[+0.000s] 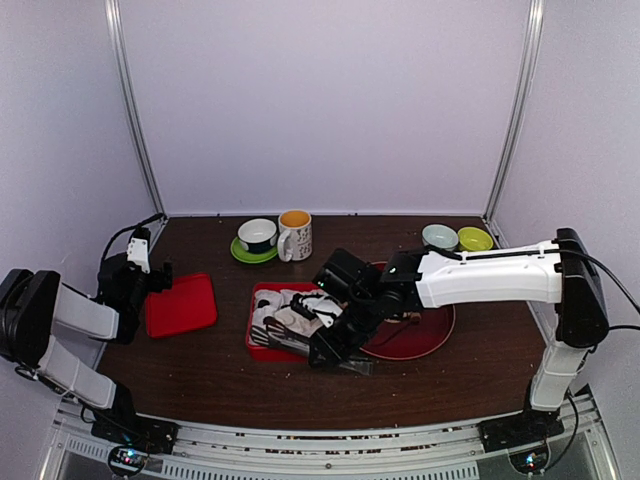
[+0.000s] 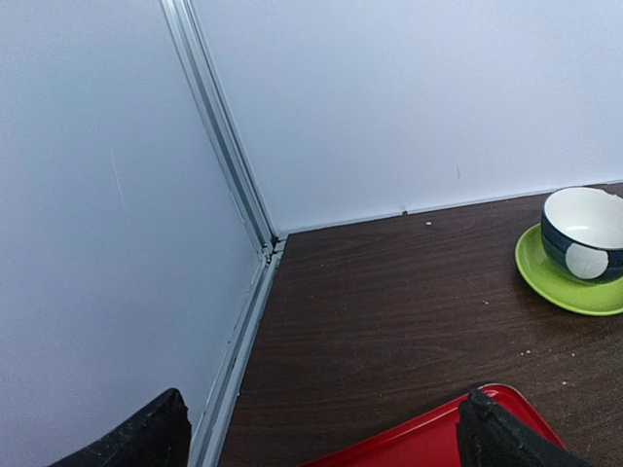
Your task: Pack the chocolate
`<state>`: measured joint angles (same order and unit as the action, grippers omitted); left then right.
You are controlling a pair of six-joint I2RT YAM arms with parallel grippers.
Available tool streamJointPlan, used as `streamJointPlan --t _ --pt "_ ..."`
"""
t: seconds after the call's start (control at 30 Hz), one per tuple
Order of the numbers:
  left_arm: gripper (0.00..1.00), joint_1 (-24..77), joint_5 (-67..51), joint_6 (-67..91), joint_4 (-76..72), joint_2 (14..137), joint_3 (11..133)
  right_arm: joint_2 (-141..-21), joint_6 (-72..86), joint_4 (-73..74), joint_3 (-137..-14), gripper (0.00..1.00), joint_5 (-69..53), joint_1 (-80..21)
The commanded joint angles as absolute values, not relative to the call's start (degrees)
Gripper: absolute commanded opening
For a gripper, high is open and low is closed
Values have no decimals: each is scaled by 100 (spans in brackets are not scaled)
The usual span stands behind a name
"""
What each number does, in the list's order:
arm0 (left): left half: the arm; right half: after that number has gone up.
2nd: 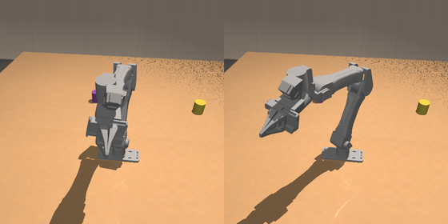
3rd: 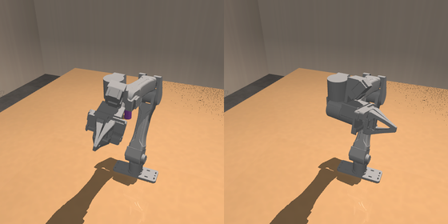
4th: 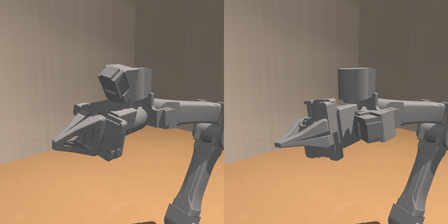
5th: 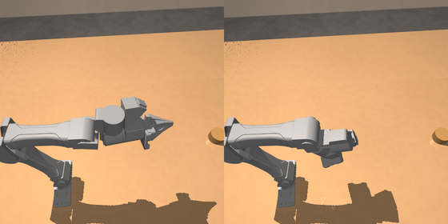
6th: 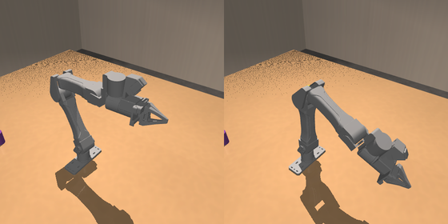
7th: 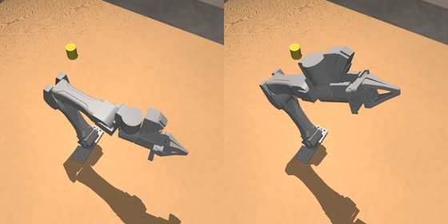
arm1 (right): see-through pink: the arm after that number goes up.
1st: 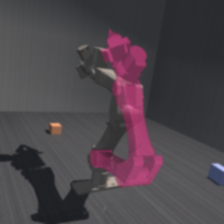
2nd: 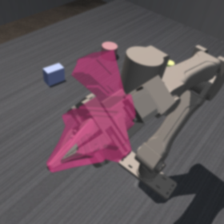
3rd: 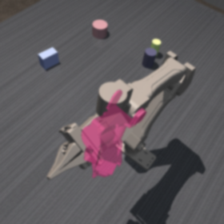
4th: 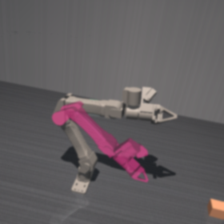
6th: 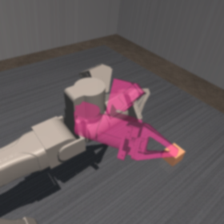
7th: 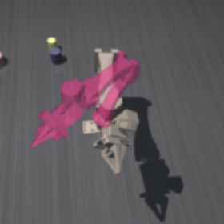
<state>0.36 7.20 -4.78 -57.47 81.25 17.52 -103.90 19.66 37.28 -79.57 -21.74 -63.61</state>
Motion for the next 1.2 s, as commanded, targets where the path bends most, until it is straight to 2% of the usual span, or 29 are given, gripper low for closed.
streamJointPlan --t 0.0,0.33,0.8,0.97,1.17 --pt "98 0 650 -457 -6124 8154 1723 -10184 1953 3729 -8095 37 -1865 -6387" --pt "98 0 650 -453 -6125 8152 1725 -8917 2459 3371 -7246 34 -995 -6173" --pt "98 0 655 -457 -6125 8156 1728 -7165 3039 4054 -5702 35 -357 -5945" --pt "98 0 646 -459 -6115 8156 1724 -6952 3089 4201 -5367 35 -211 -5839" --pt "98 0 650 -457 -6123 8156 1725 -7251 2997 4282 -5287 35 -140 -5802"
